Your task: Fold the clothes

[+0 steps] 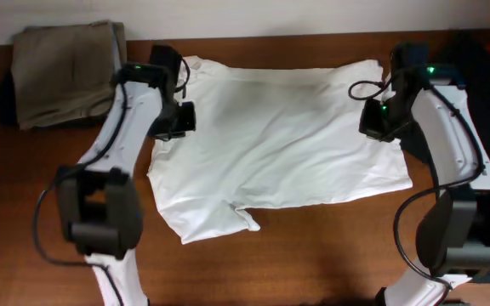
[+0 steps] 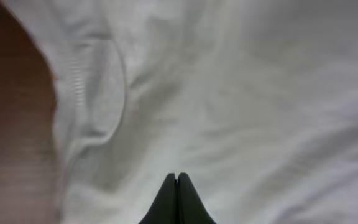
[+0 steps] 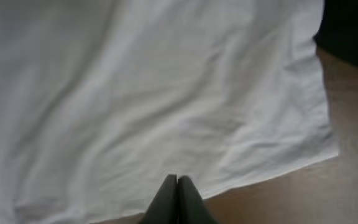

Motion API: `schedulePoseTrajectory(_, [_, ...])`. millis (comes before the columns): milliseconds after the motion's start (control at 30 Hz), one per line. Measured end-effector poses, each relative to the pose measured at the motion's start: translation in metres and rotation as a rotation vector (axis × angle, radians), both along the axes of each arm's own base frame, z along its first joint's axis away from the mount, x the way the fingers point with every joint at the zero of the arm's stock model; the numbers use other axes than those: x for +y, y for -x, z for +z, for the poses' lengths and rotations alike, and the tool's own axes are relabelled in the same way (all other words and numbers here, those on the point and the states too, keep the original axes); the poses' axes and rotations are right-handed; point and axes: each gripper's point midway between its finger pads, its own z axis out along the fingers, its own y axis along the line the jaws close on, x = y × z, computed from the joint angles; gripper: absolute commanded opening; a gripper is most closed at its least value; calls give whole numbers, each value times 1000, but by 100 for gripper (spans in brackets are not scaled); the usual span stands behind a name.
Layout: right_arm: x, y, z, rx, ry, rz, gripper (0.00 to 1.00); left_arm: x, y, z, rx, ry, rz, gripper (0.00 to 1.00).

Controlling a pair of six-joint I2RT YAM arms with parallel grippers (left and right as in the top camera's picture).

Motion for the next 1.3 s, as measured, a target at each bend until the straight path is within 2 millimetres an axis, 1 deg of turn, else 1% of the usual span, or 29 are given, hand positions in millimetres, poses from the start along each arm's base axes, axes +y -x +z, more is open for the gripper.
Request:
schedulePoseTrajectory(33, [0,0,-5,-2,0,0,4,0,-1,-17,26,-4,0,1])
schedulePoseTrajectory(67, [0,1,-15,-2,1,1,4,1,-4,-34,48,-8,3,1])
schedulePoseTrajectory(100, [0,6,-25,16,-1,2,4,4,-5,-51,71,-13,11,1])
schedulePoseTrajectory(133, [0,3,-34,-1,1,2,4,8,-5,-58,84,-14,20,1])
schedulePoseTrajectory(233, [0,6,-66,19,-2,-8,4,29,-7,-78,120,-10,70,1])
schedulePoseTrajectory(300, [0,7,-82,53,-6,-20,4,36,-9,-79,119,3,91,1])
schedulePoseTrajectory(333, [0,8,-90,72,-7,-29,4,43,-11,-80,118,16,110,1])
schedulePoseTrajectory(467, [-5,15,-107,126,21,-75,4,55,-17,-81,108,54,150,1])
schedulePoseTrajectory(567, [-10,13,-113,122,46,-92,4,78,-24,-82,87,64,202,1])
schedulePoseTrajectory(633, [-12,15,-120,115,62,-101,4,100,-25,-82,79,68,252,1])
schedulePoseTrajectory(767, [-14,16,-120,114,59,-135,4,134,-24,-83,75,72,328,1])
schedulePoseTrajectory(833, [-16,18,-120,123,54,-187,4,139,-24,-83,72,72,339,1])
schedulePoseTrajectory(900, [-23,21,-119,134,54,-224,4,144,-24,-81,76,72,353,0])
schedulePoseTrajectory(967, [-34,30,-115,172,78,-251,4,156,-27,-76,76,40,369,1])
schedulePoseTrajectory(1000, [-38,28,-109,178,87,-259,4,162,-27,-72,76,28,381,6])
schedulePoseTrajectory(1033, [-43,17,-91,154,97,-266,4,169,-30,-60,66,20,392,57])
schedulePoseTrajectory(1067, [-44,8,-76,132,98,-267,4,172,-36,-44,32,14,397,87])
schedulePoseTrajectory(1100, [-45,1,-58,113,98,-268,4,168,-43,-18,-27,13,385,99])
schedulePoseTrajectory(1133, [-46,-7,-43,90,98,-271,4,162,-45,4,-70,14,372,99])
schedulePoseTrajectory(1167, [-46,-8,-30,86,97,-272,4,155,-47,26,-116,15,358,99])
schedulePoseTrajectory(1200, [-43,-8,-17,89,78,-258,4,147,-44,51,-153,17,344,99])
schedulePoseTrajectory(1233, [-38,-12,-9,72,50,-231,4,135,-35,85,-197,21,320,99])
schedulePoseTrajectory(1267, [-32,-13,-5,61,18,-206,4,132,-25,95,-190,15,319,99])
schedulePoseTrajectory(1300, [-27,-12,1,49,-10,-186,4,133,-8,111,-180,-9,345,99])
